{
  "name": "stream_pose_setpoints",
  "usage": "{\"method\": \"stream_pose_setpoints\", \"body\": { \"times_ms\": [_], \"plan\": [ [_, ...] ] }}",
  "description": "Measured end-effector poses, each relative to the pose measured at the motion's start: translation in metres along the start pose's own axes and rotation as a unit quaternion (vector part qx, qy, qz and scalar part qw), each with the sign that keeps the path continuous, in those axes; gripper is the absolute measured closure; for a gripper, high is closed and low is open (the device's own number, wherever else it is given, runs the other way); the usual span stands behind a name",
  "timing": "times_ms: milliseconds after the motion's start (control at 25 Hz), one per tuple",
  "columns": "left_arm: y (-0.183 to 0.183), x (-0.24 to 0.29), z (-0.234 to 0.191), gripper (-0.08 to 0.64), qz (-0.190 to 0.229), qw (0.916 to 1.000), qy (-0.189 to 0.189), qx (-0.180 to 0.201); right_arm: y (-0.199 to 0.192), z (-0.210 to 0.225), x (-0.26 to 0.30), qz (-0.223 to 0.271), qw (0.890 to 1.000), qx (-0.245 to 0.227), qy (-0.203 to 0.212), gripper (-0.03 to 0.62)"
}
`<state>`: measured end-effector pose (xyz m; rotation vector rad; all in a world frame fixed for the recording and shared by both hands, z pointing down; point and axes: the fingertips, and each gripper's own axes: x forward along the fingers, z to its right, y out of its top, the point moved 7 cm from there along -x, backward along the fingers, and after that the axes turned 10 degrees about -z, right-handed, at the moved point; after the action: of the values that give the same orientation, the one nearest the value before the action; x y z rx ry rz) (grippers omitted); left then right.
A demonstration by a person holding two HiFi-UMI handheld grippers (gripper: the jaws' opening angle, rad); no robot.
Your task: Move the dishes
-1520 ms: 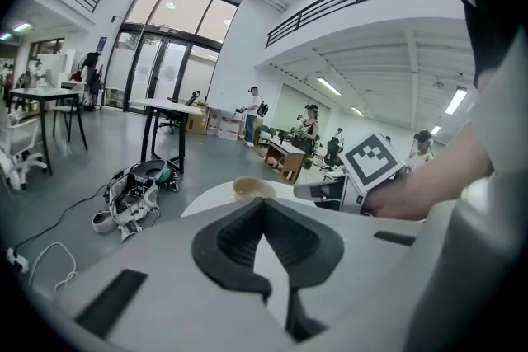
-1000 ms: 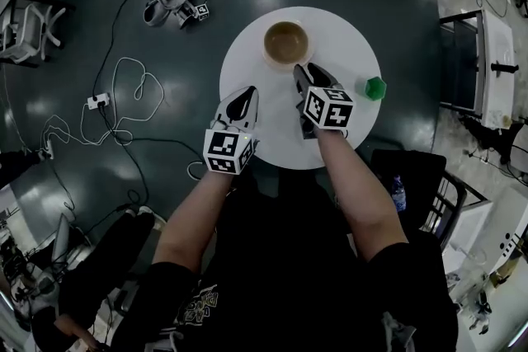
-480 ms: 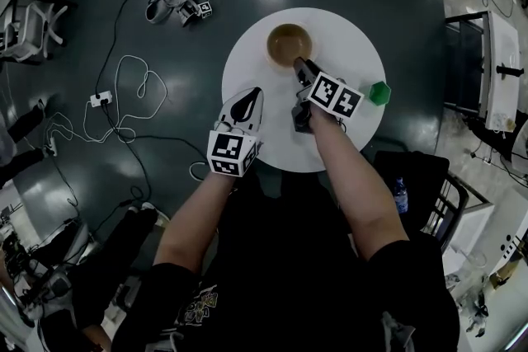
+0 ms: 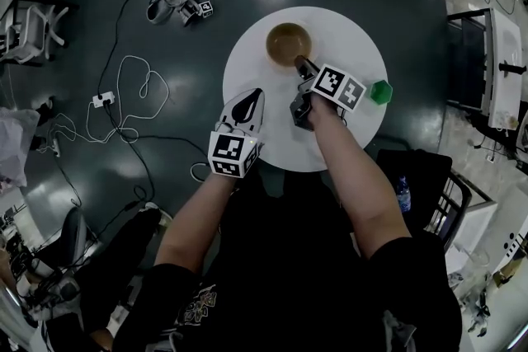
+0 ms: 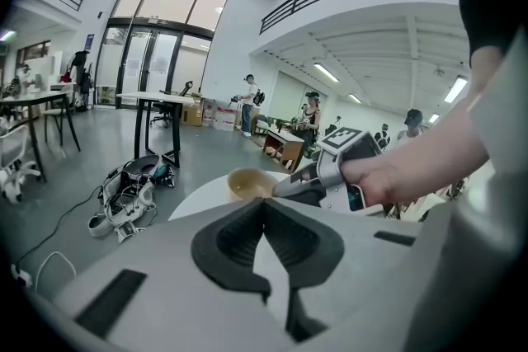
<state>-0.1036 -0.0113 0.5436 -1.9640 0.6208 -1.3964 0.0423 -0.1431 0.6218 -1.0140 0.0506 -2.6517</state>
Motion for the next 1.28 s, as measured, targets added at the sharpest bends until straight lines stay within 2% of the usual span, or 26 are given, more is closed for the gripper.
{"method": "stream_pose_setpoints", "body": {
  "times_ms": [160, 320, 520, 800, 1280],
  "plan": [
    [-0.001, -0.004, 0.001, 0.554, -0.001, 1.0000, -0.001, 0.002, 0.001, 0.001, -0.002, 0.002, 1.000, 0.024, 0.002, 0.556],
    [-0.003, -0.008, 0.000, 0.554, -0.002, 1.0000, 0.000, 0.003, 0.002, 0.000, -0.005, 0.009, 1.000, 0.028, 0.005, 0.566],
    [-0.001, -0.012, -0.001, 0.554, -0.001, 1.0000, -0.004, 0.007, 0.003, -0.009, -0.014, 0.019, 1.000, 0.005, -0.002, 0.566],
    [0.004, -0.020, 0.007, 0.554, 0.005, 0.9994, -0.024, 0.023, -0.013, -0.006, -0.055, 0.045, 0.998, -0.018, -0.033, 0.566],
    [0.003, -0.029, 0.029, 0.554, 0.007, 0.9942, -0.084, 0.068, -0.074, 0.045, -0.116, 0.073, 0.990, 0.026, -0.116, 0.566]
  ]
}}
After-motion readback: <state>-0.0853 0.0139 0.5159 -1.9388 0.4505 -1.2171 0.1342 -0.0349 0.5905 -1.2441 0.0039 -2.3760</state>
